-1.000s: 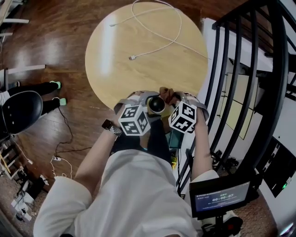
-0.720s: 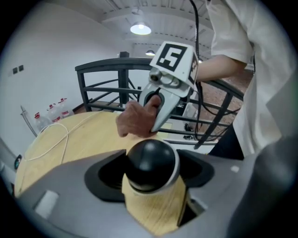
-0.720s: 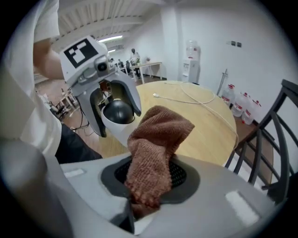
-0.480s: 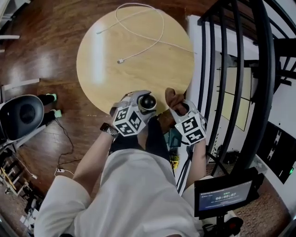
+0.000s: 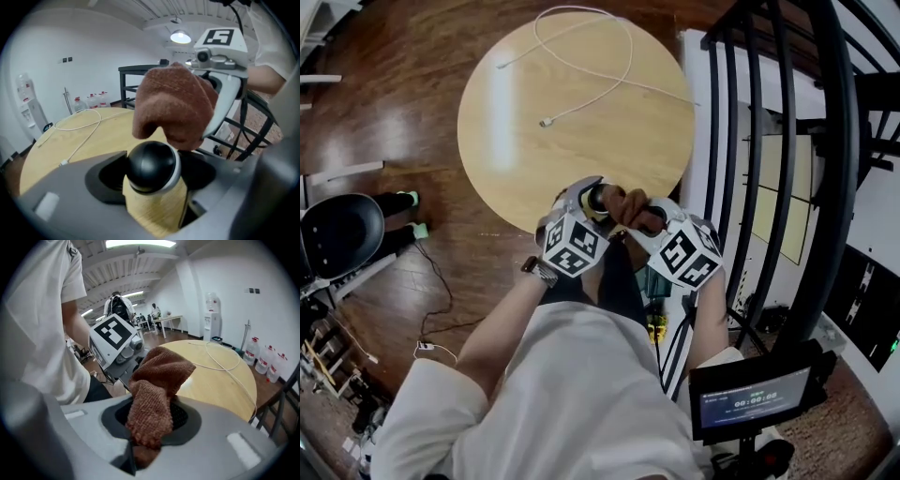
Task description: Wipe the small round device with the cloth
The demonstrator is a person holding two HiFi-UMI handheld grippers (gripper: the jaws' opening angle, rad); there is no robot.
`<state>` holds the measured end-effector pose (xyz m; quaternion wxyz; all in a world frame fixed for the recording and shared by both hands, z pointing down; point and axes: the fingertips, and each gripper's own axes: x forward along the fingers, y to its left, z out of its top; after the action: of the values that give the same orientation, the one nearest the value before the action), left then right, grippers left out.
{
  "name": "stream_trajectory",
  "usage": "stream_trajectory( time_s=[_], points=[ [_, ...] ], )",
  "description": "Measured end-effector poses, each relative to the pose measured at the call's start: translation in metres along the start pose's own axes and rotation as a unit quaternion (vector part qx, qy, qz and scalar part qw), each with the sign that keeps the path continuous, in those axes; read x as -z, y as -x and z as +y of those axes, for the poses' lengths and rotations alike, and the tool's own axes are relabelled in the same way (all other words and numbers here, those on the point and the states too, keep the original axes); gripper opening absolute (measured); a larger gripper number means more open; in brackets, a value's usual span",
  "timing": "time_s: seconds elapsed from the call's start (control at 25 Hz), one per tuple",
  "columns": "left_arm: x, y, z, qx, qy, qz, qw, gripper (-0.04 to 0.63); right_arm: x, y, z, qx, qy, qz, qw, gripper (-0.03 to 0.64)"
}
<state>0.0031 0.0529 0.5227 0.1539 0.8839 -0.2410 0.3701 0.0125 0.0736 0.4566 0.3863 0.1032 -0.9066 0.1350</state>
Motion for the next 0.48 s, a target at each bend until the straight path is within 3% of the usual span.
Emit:
stream_trajectory(
  time_s=[0.16, 0.48],
  points=[
    [0.000, 0.003, -0.001, -0.003, -0.001, -0.005, 1.0000, 0.354, -0.001, -0.010, -0.005, -0.006, 0.048, 0.045, 0.998, 0.101],
    [-0.001, 0.004, 0.002, -0.004, 0.000, -0.011, 0.9999, 0.354, 0.003, -0.021, -0.025, -0.038, 0.025, 0.014, 0.999, 0.101]
  ],
)
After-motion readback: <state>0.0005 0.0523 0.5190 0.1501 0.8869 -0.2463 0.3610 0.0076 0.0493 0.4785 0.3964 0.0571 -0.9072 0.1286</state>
